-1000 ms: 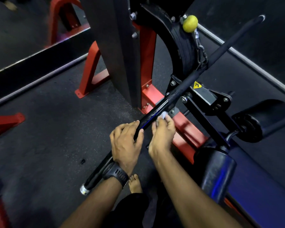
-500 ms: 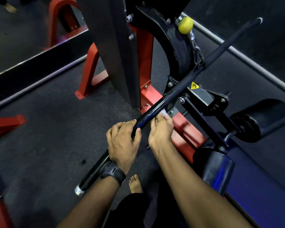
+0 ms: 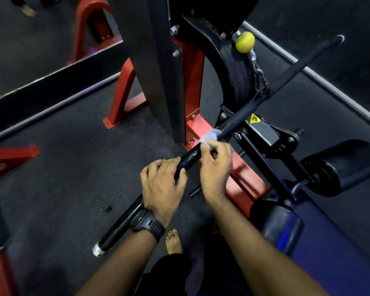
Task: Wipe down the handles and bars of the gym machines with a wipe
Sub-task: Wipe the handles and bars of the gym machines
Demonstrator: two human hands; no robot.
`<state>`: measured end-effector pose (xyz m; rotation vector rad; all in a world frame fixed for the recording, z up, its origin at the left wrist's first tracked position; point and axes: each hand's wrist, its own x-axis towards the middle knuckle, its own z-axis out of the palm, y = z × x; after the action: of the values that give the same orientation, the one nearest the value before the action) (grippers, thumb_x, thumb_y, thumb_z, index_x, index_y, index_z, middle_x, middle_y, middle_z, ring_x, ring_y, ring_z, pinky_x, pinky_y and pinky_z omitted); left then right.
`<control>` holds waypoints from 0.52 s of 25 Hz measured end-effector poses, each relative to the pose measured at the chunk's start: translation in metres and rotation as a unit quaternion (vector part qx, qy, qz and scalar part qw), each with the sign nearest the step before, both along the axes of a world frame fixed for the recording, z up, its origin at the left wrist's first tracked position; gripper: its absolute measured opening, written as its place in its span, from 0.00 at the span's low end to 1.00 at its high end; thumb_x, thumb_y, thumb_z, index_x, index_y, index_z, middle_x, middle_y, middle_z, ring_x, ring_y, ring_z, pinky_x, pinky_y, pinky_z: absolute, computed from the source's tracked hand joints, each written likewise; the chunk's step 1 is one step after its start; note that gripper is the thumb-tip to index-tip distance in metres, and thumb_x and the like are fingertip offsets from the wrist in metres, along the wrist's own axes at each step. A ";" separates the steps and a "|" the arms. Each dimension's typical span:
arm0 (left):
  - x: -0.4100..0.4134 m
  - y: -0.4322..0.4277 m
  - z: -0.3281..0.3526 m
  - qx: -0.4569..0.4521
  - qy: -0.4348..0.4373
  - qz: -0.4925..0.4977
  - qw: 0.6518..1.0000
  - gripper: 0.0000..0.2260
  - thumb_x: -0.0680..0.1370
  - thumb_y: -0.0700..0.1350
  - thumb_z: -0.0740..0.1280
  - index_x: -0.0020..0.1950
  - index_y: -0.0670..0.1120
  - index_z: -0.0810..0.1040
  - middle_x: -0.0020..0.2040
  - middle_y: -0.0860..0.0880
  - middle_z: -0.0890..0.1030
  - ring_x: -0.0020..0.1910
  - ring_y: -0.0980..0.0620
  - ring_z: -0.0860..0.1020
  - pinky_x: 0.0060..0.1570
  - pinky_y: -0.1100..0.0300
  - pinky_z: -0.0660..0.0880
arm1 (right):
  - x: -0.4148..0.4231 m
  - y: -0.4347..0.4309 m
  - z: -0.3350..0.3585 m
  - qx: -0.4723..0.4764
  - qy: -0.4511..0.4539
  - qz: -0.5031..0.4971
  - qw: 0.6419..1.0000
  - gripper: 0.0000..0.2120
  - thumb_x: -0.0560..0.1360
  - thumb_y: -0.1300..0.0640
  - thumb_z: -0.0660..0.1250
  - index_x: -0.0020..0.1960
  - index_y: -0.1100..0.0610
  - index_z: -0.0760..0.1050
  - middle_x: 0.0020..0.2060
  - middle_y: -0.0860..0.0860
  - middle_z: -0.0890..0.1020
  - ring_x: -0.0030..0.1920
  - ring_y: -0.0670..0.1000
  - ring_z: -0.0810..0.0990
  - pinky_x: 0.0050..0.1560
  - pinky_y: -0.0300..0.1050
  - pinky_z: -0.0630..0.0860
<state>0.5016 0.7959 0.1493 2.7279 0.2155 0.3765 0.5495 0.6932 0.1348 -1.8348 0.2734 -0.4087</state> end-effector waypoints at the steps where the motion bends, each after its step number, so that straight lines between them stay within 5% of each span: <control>1: 0.001 -0.001 0.000 0.000 0.001 -0.004 1.000 0.16 0.75 0.53 0.61 0.56 0.50 0.82 0.49 0.55 0.83 0.52 0.50 0.76 0.58 0.54 0.63 | 0.007 -0.010 0.001 -0.135 -0.076 0.093 0.984 0.06 0.75 0.62 0.69 0.47 0.53 0.82 0.46 0.48 0.83 0.49 0.42 0.73 0.58 0.39 0.69; 4: 0.003 -0.006 0.000 -0.010 -0.004 -0.005 1.000 0.17 0.74 0.54 0.59 0.55 0.50 0.82 0.47 0.55 0.83 0.51 0.50 0.76 0.57 0.54 0.63 | 0.042 -0.047 0.012 -0.351 -0.190 0.315 0.861 0.07 0.73 0.66 0.68 0.48 0.57 0.82 0.45 0.50 0.83 0.48 0.51 0.74 0.54 0.42 0.69; 8: 0.000 -0.015 -0.007 -0.011 -0.018 -0.009 1.000 0.15 0.75 0.53 0.61 0.55 0.49 0.82 0.48 0.54 0.83 0.52 0.50 0.77 0.57 0.52 0.66 | 0.062 -0.063 0.016 -0.404 -0.105 0.350 0.838 0.10 0.72 0.67 0.64 0.49 0.59 0.81 0.45 0.54 0.82 0.47 0.59 0.80 0.53 0.46 0.71; 11: -0.005 -0.021 -0.013 0.015 -0.030 -0.017 0.999 0.15 0.76 0.52 0.61 0.56 0.49 0.82 0.50 0.54 0.83 0.53 0.51 0.77 0.57 0.52 0.67 | 0.063 -0.078 0.016 -0.470 -0.128 0.474 0.734 0.20 0.69 0.67 0.58 0.57 0.59 0.79 0.51 0.56 0.81 0.51 0.59 0.79 0.58 0.50 0.74; 13: -0.005 -0.023 -0.017 0.018 -0.040 -0.010 0.999 0.14 0.76 0.52 0.62 0.56 0.49 0.82 0.51 0.54 0.83 0.54 0.51 0.77 0.58 0.51 0.68 | 0.077 -0.087 0.021 -0.434 -0.089 0.407 0.799 0.22 0.66 0.71 0.62 0.58 0.60 0.79 0.52 0.58 0.81 0.52 0.61 0.81 0.57 0.48 0.73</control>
<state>0.4963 0.7731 0.1323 2.7413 0.1625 0.4871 0.6261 0.6060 0.1560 -2.5413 -0.9871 -0.0658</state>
